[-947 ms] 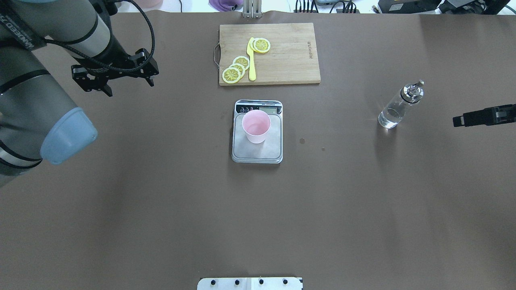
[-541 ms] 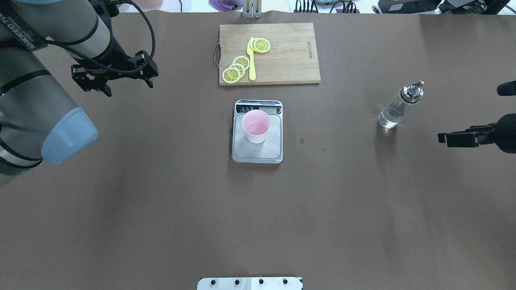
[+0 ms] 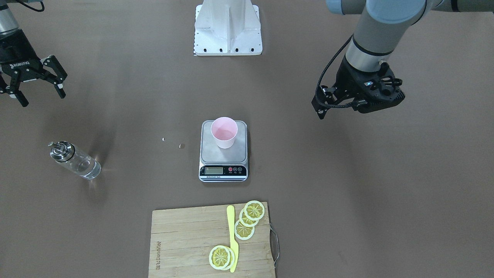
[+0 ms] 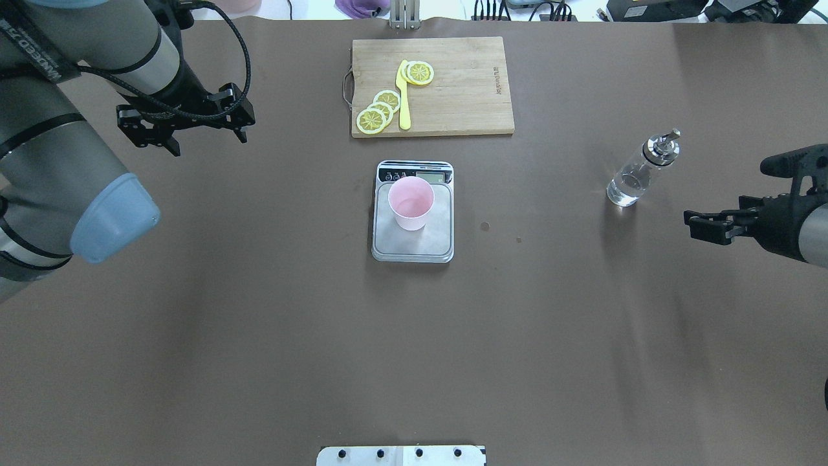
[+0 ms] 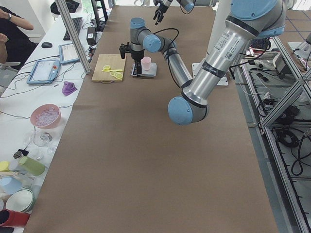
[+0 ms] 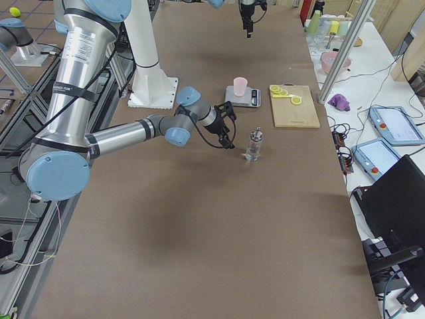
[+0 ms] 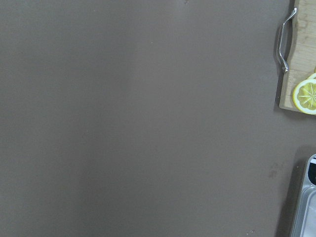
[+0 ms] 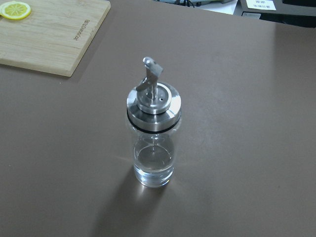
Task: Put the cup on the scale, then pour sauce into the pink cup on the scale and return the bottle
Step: 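Move the right gripper toward the glass sauce bottle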
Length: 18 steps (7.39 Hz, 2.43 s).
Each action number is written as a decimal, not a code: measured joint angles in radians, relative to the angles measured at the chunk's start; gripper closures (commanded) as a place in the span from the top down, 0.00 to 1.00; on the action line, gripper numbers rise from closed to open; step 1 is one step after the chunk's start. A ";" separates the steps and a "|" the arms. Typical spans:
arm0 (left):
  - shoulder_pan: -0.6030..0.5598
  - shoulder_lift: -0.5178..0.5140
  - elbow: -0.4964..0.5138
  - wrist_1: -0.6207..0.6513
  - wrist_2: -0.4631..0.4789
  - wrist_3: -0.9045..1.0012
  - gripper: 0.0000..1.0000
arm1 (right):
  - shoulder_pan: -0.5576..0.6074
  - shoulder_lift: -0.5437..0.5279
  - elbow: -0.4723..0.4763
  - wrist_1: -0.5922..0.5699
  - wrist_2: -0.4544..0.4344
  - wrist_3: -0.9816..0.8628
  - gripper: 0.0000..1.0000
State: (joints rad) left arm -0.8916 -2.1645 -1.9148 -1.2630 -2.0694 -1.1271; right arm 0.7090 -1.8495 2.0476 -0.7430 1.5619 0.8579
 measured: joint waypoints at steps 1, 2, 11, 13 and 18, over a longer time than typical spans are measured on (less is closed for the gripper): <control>0.000 0.000 0.008 -0.008 0.000 0.000 0.99 | -0.038 -0.001 -0.051 0.083 -0.051 0.022 1.00; 0.000 0.001 0.018 -0.021 0.000 0.000 0.99 | -0.058 -0.002 -0.077 0.134 -0.089 0.033 1.00; 0.000 0.002 0.053 -0.048 0.000 0.000 0.99 | -0.216 0.083 -0.300 0.393 -0.427 0.013 0.99; 0.000 0.008 0.067 -0.073 0.000 0.000 0.99 | -0.217 0.101 -0.327 0.401 -0.430 0.001 0.99; 0.002 0.010 0.072 -0.084 0.000 0.000 0.99 | -0.193 0.151 -0.390 0.405 -0.438 -0.065 0.99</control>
State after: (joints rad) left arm -0.8900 -2.1546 -1.8424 -1.3468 -2.0694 -1.1275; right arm 0.5163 -1.6986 1.6574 -0.3375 1.1240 0.7928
